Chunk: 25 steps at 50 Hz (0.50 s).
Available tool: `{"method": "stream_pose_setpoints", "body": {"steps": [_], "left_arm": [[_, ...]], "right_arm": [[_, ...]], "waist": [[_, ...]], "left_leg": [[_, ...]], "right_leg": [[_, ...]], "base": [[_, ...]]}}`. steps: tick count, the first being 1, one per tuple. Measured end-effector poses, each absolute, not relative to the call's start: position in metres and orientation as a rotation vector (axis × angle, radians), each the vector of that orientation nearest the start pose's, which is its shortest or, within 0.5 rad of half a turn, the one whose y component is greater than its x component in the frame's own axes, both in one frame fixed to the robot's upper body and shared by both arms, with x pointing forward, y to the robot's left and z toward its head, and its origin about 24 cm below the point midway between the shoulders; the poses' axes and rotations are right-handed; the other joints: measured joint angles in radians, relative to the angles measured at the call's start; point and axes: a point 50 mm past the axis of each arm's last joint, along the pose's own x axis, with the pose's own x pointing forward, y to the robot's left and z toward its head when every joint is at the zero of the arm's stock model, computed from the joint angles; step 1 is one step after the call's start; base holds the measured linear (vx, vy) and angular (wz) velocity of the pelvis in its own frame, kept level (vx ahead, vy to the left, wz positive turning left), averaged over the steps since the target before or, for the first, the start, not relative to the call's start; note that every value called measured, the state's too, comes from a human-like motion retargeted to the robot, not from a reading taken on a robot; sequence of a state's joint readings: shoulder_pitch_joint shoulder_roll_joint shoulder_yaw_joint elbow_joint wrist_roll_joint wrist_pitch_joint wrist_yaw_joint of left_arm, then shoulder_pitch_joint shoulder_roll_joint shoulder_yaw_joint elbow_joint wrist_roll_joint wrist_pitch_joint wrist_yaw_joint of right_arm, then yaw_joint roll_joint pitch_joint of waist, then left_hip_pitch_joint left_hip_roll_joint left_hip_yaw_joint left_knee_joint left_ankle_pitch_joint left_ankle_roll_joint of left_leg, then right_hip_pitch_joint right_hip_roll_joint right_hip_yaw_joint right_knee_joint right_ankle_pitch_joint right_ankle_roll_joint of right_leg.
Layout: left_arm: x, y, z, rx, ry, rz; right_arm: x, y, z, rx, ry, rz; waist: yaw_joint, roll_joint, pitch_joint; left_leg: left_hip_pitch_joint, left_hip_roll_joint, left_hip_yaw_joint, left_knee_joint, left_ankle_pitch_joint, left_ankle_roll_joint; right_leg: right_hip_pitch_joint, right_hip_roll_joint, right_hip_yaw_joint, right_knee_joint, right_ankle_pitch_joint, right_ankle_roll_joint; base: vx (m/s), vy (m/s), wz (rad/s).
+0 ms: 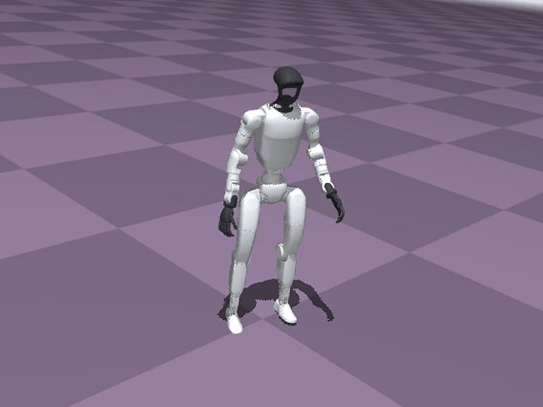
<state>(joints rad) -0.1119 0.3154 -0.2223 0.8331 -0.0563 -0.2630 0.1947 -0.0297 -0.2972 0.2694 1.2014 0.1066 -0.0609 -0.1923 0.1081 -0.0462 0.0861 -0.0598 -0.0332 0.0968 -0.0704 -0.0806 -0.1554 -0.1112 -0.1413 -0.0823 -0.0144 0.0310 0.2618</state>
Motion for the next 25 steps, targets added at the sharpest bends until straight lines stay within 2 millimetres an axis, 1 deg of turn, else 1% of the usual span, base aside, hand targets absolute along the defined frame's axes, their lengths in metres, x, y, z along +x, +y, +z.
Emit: {"method": "stream_pose_setpoints", "body": {"steps": [2, 3, 5, 7, 10, 12, 13, 15, 17, 18, 20, 22, 25], "left_arm": [[0.218, 0.216, -0.081, 0.385, 0.459, 0.065], [0.215, 0.214, -0.083, 0.389, 0.469, 0.061], [0.210, 0.214, -0.088, 0.397, 0.499, 0.059], [0.202, 0.217, -0.095, 0.407, 0.545, 0.070], [0.188, 0.226, -0.105, 0.420, 0.626, 0.099], [0.176, 0.236, -0.113, 0.423, 0.696, 0.141], [0.171, 0.242, -0.117, 0.422, 0.738, 0.172], [0.161, 0.252, -0.122, 0.417, 0.803, 0.222], [0.152, 0.262, -0.125, 0.417, 0.850, 0.261], [0.149, 0.267, -0.125, 0.420, 0.865, 0.278], [0.146, 0.277, -0.124, 0.433, 0.881, 0.304], [0.148, 0.286, -0.120, 0.453, 0.871, 0.322], [0.154, 0.297, -0.111, 0.481, 0.829, 0.340]], "right_arm": [[0.112, -0.251, -0.149, -0.489, 1.092, -0.119], [0.113, -0.251, -0.148, -0.515, 1.087, -0.096], [0.117, -0.252, -0.147, -0.565, 1.073, -0.053], [0.122, -0.252, -0.145, -0.605, 1.052, -0.024], [0.128, -0.253, -0.142, -0.634, 1.022, -0.015], [0.131, -0.256, -0.139, -0.636, 1.007, -0.029], [0.131, -0.258, -0.138, -0.631, 1.002, -0.042], [0.131, -0.262, -0.136, -0.607, 0.998, -0.085], [0.129, -0.267, -0.135, -0.569, 1.004, -0.145], [0.129, -0.269, -0.135, -0.548, 1.007, -0.176], [0.128, -0.272, -0.135, -0.510, 1.012, -0.234], [0.129, -0.271, -0.136, -0.482, 1.015, -0.277], [0.132, -0.266, -0.137, -0.463, 1.004, -0.303]], "waist": [[0.014, 0.000, 0.000], [0.018, -0.002, -0.002], [0.020, -0.008, -0.010], [0.014, -0.019, -0.027], [0.002, -0.035, -0.062], [-0.004, -0.044, -0.091], [-0.013, -0.046, -0.105], [-0.019, -0.043, -0.121], [-0.014, -0.034, -0.120], [-0.009, -0.028, -0.118], [0.002, -0.019, -0.108], [0.006, -0.024, -0.090], [0.008, -0.045, -0.061]], "left_leg": [[-0.016, -0.005, 0.003, -0.012, 0.005, -0.003], [-0.025, -0.004, 0.030, -0.013, 0.002, -0.005], [-0.043, 0.007, 0.151, -0.007, -0.016, -0.011], [-0.056, 0.030, 0.360, 0.013, -0.043, -0.019], [-0.051, 0.065, 0.718, 0.043, -0.067, -0.019], [-0.039, 0.083, 0.887, 0.063, -0.068, -0.011], [-0.038, 0.091, 0.922, 0.075, -0.068, -0.011], [-0.030, 0.091, 0.904, 0.068, -0.064, -0.027], [-0.011, 0.081, 0.806, 0.042, -0.064, -0.050], [-0.005, 0.084, 0.756, 0.029, -0.059, -0.058], [0.010, 0.090, 0.659, 0.010, -0.052, -0.058], [0.026, 0.085, 0.564, 0.007, -0.051, -0.042], [0.041, 0.066, 0.418, 0.025, -0.058, -0.016]], "right_leg": [[-0.003, -0.014, -0.051, -0.003, 0.000, 0.000], [-0.005, -0.021, -0.080, -0.002, -0.001, 0.000], [-0.011, -0.035, -0.147, 0.002, -0.006, 0.000], [-0.019, -0.050, -0.227, 0.011, -0.014, 0.000], [-0.024, -0.070, -0.359, 0.027, -0.029, 0.000], [-0.021, -0.081, -0.439, 0.045, -0.044, 0.000], [-0.018, -0.090, -0.482, 0.065, -0.059, 0.000], [0.010, -0.111, -0.571, 0.114, -0.089, 0.000], [0.052, -0.138, -0.644, 0.189, -0.121, -0.018], [0.060, -0.143, -0.662, 0.236, -0.136, -0.047], [0.049, -0.153, -0.631, 0.360, -0.166, -0.103], [-0.007, -0.146, -0.480, 0.499, -0.187, -0.119], [-0.090, -0.077, -0.207, 0.623, -0.194, -0.066]], "base": [[-0.06, -0.03, 1.34], [-0.05, -0.03, 1.56], [-0.04, -0.04, 1.79], [-0.02, -0.04, 2.10], [0.01, -0.01, 2.33], [0.08, 0.08, 2.26], [0.13, 0.16, 2.29], [0.20, 0.26, 2.27], [0.23, 0.29, 2.15], [0.17, 0.21, 2.06], [0.14, 0.15, 2.13], [0.13, 0.12, 2.38], [0.14, 0.07, 2.51]]}}
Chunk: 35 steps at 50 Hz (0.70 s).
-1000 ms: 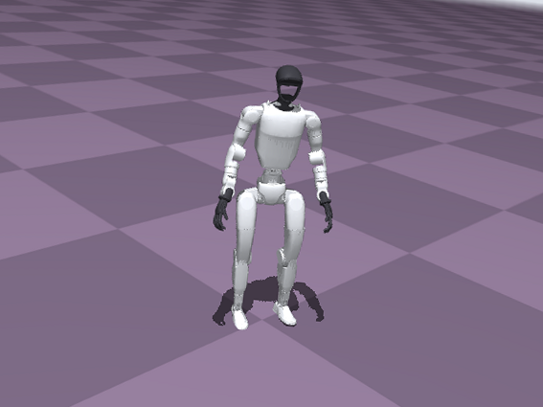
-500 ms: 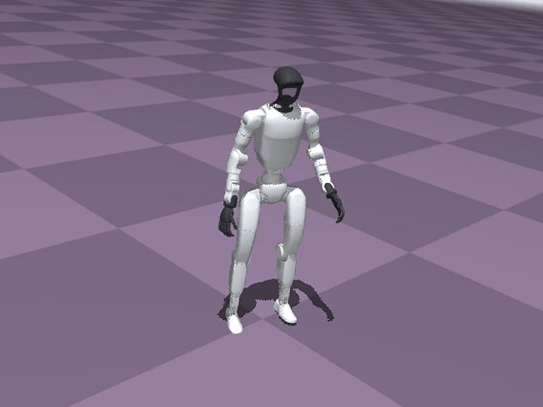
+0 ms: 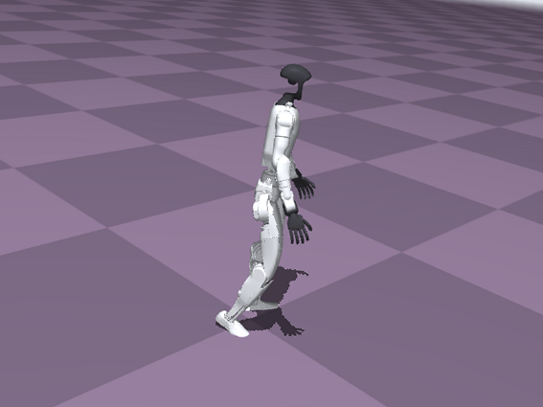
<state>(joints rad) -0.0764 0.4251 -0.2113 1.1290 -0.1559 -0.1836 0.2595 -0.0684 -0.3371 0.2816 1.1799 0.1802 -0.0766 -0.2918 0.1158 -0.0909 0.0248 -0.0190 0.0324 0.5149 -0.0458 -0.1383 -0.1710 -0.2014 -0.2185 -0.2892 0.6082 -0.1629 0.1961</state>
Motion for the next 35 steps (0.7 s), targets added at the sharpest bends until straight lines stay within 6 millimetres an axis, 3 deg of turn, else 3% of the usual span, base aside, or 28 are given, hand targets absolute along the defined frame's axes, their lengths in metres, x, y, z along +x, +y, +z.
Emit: {"method": "stream_pose_setpoints", "body": {"steps": [3, 7, 10, 12, 15, 19, 21, 28, 35], "left_arm": [[0.164, 0.304, -0.101, 0.493, 0.773, 0.350], [0.176, 0.305, -0.091, 0.491, 0.700, 0.341], [0.183, 0.301, -0.087, 0.476, 0.640, 0.327], [0.185, 0.296, -0.087, 0.458, 0.617, 0.324], [0.189, 0.287, -0.089, 0.432, 0.609, 0.331], [0.190, 0.273, -0.097, 0.409, 0.637, 0.336], [0.188, 0.265, -0.101, 0.397, 0.657, 0.328], [0.177, 0.249, -0.114, 0.393, 0.736, 0.249], [0.160, 0.260, -0.123, 0.464, 0.835, 0.219]], "right_arm": [[0.143, -0.260, -0.133, -0.462, 0.957, -0.295], [0.158, -0.255, -0.126, -0.444, 0.870, -0.274], [0.168, -0.251, -0.120, -0.424, 0.809, -0.261], [0.173, -0.251, -0.116, -0.417, 0.779, -0.258], [0.182, -0.253, -0.110, -0.416, 0.741, -0.262], [0.190, -0.260, -0.104, -0.465, 0.726, -0.242], [0.192, -0.264, -0.103, -0.509, 0.740, -0.220], [0.190, -0.280, -0.105, -0.648, 0.842, -0.190], [0.169, -0.276, -0.119, -0.636, 0.934, -0.195]], "waist": [[0.004, -0.015, 0.023], [-0.019, -0.022, 0.041], [-0.049, -0.032, 0.056], [-0.055, -0.036, 0.065], [-0.039, -0.026, 0.082], [0.015, -0.007, 0.096], [0.041, -0.001, 0.098], [0.071, 0.007, 0.065], [0.097, -0.032, -0.019]], "left_leg": [[0.002, -0.022, -0.141, 0.019, -0.002, 0.006], [0.007, -0.060, -0.350, 0.015, 0.014, -0.004], [0.024, -0.102, -0.521, -0.015, 0.039, -0.009], [0.034, -0.128, -0.621, -0.035, 0.052, -0.009], [0.027, -0.149, -0.750, -0.042, 0.057, -0.006], [-0.011, -0.162, -0.806, -0.042, 0.061, 0.006], [-0.035, -0.149, -0.697, -0.042, 0.073, 0.009], [-0.098, -0.059, 0.027, -0.039, 0.061, -0.001], [-0.100, -0.016, 0.589, -0.024, 0.004, -0.049]], "right_leg": [[-0.027, 0.027, 0.089, -0.004, -0.008, 0.017], [-0.012, 0.083, 0.210, -0.190, 0.005, 0.008], [0.034, 0.163, 0.482, -0.413, 0.101, 0.036], [0.056, 0.173, 0.590, -0.492, 0.169, 0.039], [0.067, 0.151, 0.537, -0.507, 0.193, 0.004], [0.082, 0.090, 0.323, -0.494, 0.145, -0.012], [0.094, 0.065, 0.231, -0.510, 0.141, 0.004], [0.101, 0.012, -0.135, -0.544, 0.143, 0.060], [0.105, -0.008, -0.511, -0.511, 0.098, 0.066]], "base": [[0.14, 0.05, 2.48], [0.12, 0.01, 2.81], [0.10, -0.04, 3.08], [0.08, -0.06, 2.83], [0.05, -0.08, 2.44], [0.01, -0.10, 2.11], [-0.01, -0.11, 2.17], [-0.04, -0.09, 2.65], [0.01, -0.03, 2.87]]}}
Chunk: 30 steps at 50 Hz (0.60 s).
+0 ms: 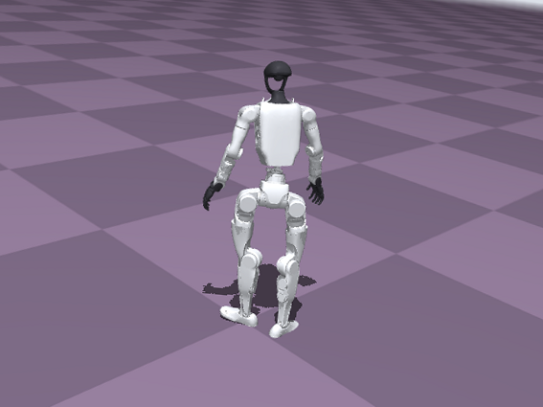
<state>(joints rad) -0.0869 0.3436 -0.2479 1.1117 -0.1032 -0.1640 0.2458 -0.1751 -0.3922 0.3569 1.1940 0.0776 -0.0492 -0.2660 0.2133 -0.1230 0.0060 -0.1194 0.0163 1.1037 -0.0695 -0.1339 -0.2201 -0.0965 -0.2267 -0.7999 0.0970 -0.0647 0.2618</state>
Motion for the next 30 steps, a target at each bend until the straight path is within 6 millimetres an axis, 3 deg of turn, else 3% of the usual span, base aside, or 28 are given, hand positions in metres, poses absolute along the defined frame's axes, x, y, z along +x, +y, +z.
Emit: {"method": "stream_pose_setpoints", "body": {"steps": [3, 7, 10, 15, 19, 23, 26, 28, 30], "left_arm": [[0.149, 0.275, -0.123, 0.460, 0.871, 0.277], [0.128, 0.293, -0.124, 0.441, 0.920, 0.364], [0.114, 0.304, -0.124, 0.446, 0.949, 0.411], [0.114, 0.313, -0.119, 0.451, 0.923, 0.455], [0.136, 0.304, -0.113, 0.409, 0.826, 0.435], [0.161, 0.282, -0.106, 0.361, 0.709, 0.353], [0.171, 0.262, -0.104, 0.335, 0.643, 0.281], [0.166, 0.255, -0.106, 0.249, 0.644, 0.356], [0.175, 0.251, -0.104, 0.232, 0.640, 0.359]], "right_arm": [[0.168, -0.265, -0.123, -0.618, 0.924, -0.168], [0.177, -0.253, -0.121, -0.585, 0.873, -0.162], [0.187, -0.247, -0.117, -0.525, 0.830, -0.204], [0.199, -0.236, -0.111, -0.390, 0.760, -0.293], [0.204, -0.231, -0.105, -0.328, 0.694, -0.299], [0.204, -0.232, -0.100, -0.340, 0.652, -0.240], [0.200, -0.234, -0.101, -0.383, 0.650, -0.183], [0.191, -0.234, -0.108, -0.472, 0.738, -0.113], [0.195, -0.236, -0.108, -0.507, 0.766, -0.093]], "waist": [[0.022, -0.020, -0.023], [0.047, -0.016, -0.037], [0.038, -0.011, -0.040], [-0.001, -0.030, -0.020], [-0.009, -0.020, 0.011], [-0.022, 0.000, 0.054], [-0.036, 0.015, 0.089], [-0.051, 0.025, 0.108], [-0.058, 0.024, 0.133]], "left_leg": [[0.009, -0.001, 0.010, -0.007, 0.011, -0.027], [0.024, 0.008, -0.179, -0.018, 0.011, -0.032], [0.046, 0.004, -0.325, -0.018, -0.004, 0.003], [0.085, -0.046, -0.597, -0.011, -0.002, 0.038], [0.095, -0.068, -0.824, 0.009, 0.010, 0.022], [0.115, -0.098, -1.067, -0.008, 0.035, 0.008], [0.129, -0.125, -1.249, -0.017, 0.050, 0.003], [0.133, -0.149, -1.364, -0.018, 0.065, 0.001], [0.121, -0.175, -1.467, -0.018, 0.067, 0.006]], "right_leg": [[0.044, -0.018, -0.125, 0.046, -0.028, 0.000], [0.099, -0.030, -0.142, 0.152, -0.071, -0.059], [0.060, -0.042, 0.078, 0.297, -0.110, -0.096], [-0.049, 0.050, 0.577, 0.433, -0.133, -0.015], [-0.073, 0.065, 0.648, 0.398, -0.149, -0.044], [-0.077, 0.116, 0.785, 0.257, -0.126, -0.072], [-0.065, 0.155, 0.948, 0.116, -0.068, -0.075], [-0.055, 0.162, 1.035, 0.027, -0.009, -0.065], [-0.074, 0.160, 1.085, -0.011, 0.057, -0.032]], "base": [[0.17, 0.14, 2.31], [0.21, 0.17, 1.93], [0.19, 0.13, 2.30], [0.18, 0.10, 2.81], [0.12, 0.08, 2.99], [0.07, 0.03, 3.28], [0.05, -0.01, 3.36], [0.02, -0.05, 3.22], [0.02, -0.07, 3.09]]}}
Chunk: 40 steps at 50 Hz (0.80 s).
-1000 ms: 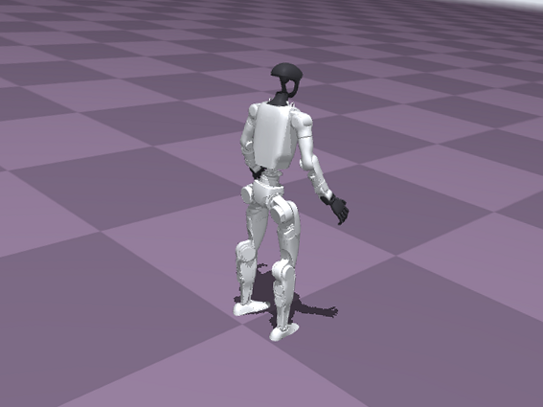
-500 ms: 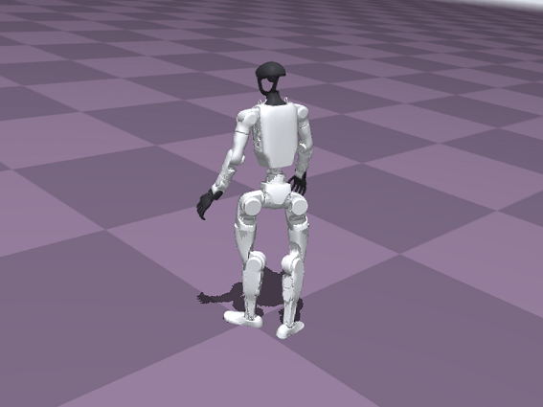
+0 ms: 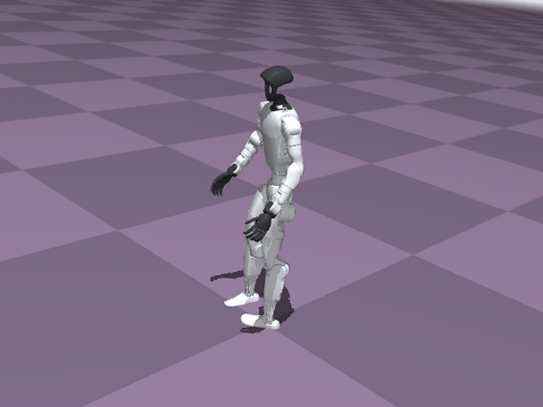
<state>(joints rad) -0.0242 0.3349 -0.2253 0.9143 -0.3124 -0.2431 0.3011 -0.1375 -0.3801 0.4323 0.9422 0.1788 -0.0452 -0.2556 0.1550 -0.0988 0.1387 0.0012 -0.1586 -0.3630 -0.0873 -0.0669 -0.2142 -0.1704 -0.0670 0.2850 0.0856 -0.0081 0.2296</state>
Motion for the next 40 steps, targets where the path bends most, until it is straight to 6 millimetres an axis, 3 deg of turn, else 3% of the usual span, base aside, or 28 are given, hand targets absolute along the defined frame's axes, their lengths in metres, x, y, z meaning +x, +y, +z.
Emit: {"method": "stream_pose_setpoints", "body": {"steps": [2, 5, 9, 12, 19, 22, 25, 30, 32, 35, 37, 40], "left_arm": [[0.178, 0.247, -0.106, 0.243, 0.650, 0.345], [0.176, 0.246, -0.111, 0.266, 0.688, 0.352], [0.164, 0.249, -0.120, 0.297, 0.758, 0.386], [0.151, 0.252, -0.126, 0.312, 0.809, 0.416], [0.142, 0.262, -0.128, 0.352, 0.858, 0.412], [0.135, 0.262, -0.130, 0.347, 0.873, 0.387], [0.126, 0.261, -0.133, 0.316, 0.887, 0.360], [0.122, 0.260, -0.133, 0.254, 0.887, 0.386], [0.124, 0.262, -0.132, 0.248, 0.881, 0.407], [0.124, 0.264, -0.131, 0.250, 0.872, 0.438], [0.126, 0.264, -0.130, 0.248, 0.865, 0.455], [0.130, 0.260, -0.129, 0.234, 0.852, 0.460]], "right_arm": [[0.196, -0.238, -0.109, -0.524, 0.784, -0.092], [0.193, -0.239, -0.113, -0.546, 0.818, -0.096], [0.188, -0.238, -0.118, -0.585, 0.851, -0.078], [0.187, -0.237, -0.119, -0.627, 0.855, -0.045], [0.199, -0.241, -0.111, -0.658, 0.814, -0.044], [0.193, -0.244, -0.113, -0.647, 0.830, -0.063], [0.182, -0.249, -0.118, -0.636, 0.868, -0.081], [0.175, -0.248, -0.124, -0.623, 0.911, -0.104], [0.176, -0.243, -0.125, -0.605, 0.918, -0.113], [0.180, -0.232, -0.126, -0.575, 0.916, -0.113], [0.187, -0.224, -0.125, -0.566, 0.893, -0.095], [0.200, -0.212, -0.119, -0.564, 0.833, -0.056]], "waist": [[0.001, 0.000, 0.020], [0.023, 0.005, 0.034], [0.062, 0.010, 0.030], [0.071, 0.011, 0.014], [0.052, -0.014, -0.095], [0.061, -0.031, -0.138], [0.074, -0.032, -0.154], [0.108, -0.006, -0.160], [0.105, -0.002, -0.150], [0.081, -0.006, -0.123], [0.059, 0.000, -0.107], [0.016, 0.028, -0.090]], "left_leg": [[-0.010, -0.024, -0.090, 0.000, -0.009, 0.020], [-0.035, -0.048, -0.191, 0.000, -0.026, 0.057], [-0.084, -0.040, -0.108, 0.000, -0.045, 0.080], [-0.121, 0.017, 0.197, 0.000, -0.052, 0.072], [-0.163, 0.190, 1.139, 0.000, -0.049, 0.033], [-0.150, 0.203, 1.346, 0.000, -0.036, 0.015], [-0.141, 0.192, 1.270, 0.000, -0.025, -0.019], [-0.138, 0.217, 1.069, 0.000, -0.019, 0.002], [-0.125, 0.213, 0.996, 0.000, -0.024, 0.018], [-0.096, 0.184, 0.874, 0.000, -0.025, 0.030], [-0.080, 0.170, 0.793, 0.000, -0.019, 0.026], [-0.068, 0.162, 0.665, 0.000, -0.006, 0.016]], "right_leg": [[-0.006, -0.021, -0.026, -0.013, 0.056, 0.028], [-0.009, -0.073, -0.163, 0.004, 0.062, 0.024], [0.014, -0.144, -0.365, -0.005, 0.026, 0.009], [0.042, -0.180, -0.505, -0.037, 0.024, 0.022], [0.026, -0.186, -0.839, -0.080, 0.011, 0.032], [0.045, -0.199, -0.946, -0.074, -0.012, 0.032], [0.115, -0.222, -1.055, -0.044, -0.049, 0.028], [0.143, -0.223, -1.089, 0.131, -0.149, -0.078], [0.095, -0.226, -0.954, 0.258, -0.186, -0.094], [0.004, -0.176, -0.649, 0.396, -0.197, -0.054], [-0.032, -0.124, -0.494, 0.420, -0.197, -0.030], [-0.055, -0.070, -0.365, 0.381, -0.199, -0.052]], "base": [[0.02, -0.09, 2.90], [0.01, -0.10, 2.53], [0.00, -0.10, 2.25], [0.00, -0.08, 2.32], [-0.01, -0.10, 2.36], [0.13, 0.11, 1.93], [0.23, 0.23, 1.75], [0.17, 0.14, 1.49], [0.16, 0.08, 1.84], [0.15, 0.04, 2.11], [0.12, 0.02, 2.15], [0.09, 0.00, 2.24]]}}
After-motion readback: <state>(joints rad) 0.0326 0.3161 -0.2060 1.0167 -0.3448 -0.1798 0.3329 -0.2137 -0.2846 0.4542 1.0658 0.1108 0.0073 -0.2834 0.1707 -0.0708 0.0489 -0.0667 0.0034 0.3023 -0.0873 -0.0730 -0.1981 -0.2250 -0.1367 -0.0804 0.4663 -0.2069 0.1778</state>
